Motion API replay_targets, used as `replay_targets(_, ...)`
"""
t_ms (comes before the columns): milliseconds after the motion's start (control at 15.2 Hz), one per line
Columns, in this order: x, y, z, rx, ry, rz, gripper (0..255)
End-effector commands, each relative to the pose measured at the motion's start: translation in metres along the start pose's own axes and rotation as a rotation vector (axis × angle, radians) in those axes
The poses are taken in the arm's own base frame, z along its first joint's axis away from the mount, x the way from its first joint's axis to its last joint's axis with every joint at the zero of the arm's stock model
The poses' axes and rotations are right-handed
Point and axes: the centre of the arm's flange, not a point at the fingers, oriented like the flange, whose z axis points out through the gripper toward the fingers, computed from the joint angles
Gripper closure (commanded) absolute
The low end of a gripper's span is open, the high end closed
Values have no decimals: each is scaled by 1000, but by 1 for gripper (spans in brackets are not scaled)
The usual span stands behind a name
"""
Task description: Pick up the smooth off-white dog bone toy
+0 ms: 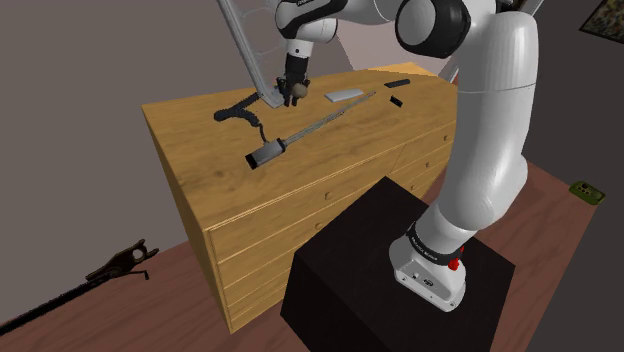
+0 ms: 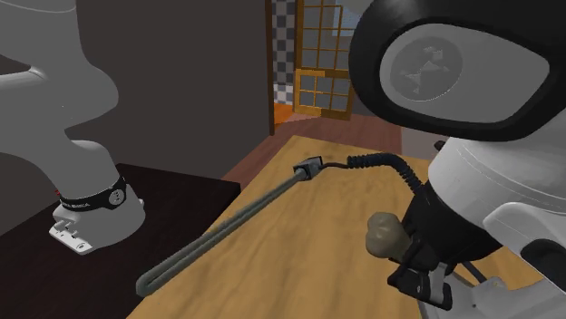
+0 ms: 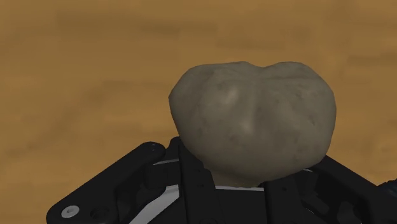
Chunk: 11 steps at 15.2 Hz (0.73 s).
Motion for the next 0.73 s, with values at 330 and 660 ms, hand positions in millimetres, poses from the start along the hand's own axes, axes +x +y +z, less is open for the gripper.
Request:
replay_targets(330, -5, -6, -37, 0, 2, 0, 255)
replay_targets(660, -8, -9, -53, 0, 2, 0, 255)
